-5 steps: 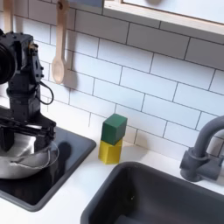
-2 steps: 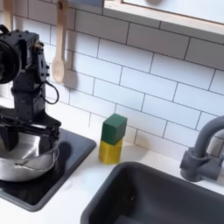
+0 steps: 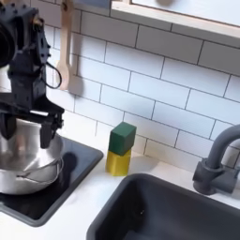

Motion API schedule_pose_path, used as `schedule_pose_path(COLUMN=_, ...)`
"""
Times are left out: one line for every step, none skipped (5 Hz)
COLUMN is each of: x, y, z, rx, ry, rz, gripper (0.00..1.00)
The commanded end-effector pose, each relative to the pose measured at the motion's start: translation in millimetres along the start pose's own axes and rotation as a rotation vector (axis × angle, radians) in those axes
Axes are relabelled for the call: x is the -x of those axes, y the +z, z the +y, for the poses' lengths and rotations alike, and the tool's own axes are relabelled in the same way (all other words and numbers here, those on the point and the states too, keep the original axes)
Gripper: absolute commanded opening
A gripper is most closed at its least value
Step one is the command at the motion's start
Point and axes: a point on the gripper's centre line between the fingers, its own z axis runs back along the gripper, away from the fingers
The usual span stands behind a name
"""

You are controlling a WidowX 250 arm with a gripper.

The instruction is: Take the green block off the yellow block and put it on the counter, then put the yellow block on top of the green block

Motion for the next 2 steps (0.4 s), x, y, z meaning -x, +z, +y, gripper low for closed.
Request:
schedule_pose_path(x=13.5, y=8.0, z=24.2, rx=-0.017, ry=0.034, rz=0.023, gripper=1.0)
schedule_pose_path(x=15.7, y=14.1, z=39.5, rx=-0.012, ry=0.079, rz=0.003, gripper=1.0)
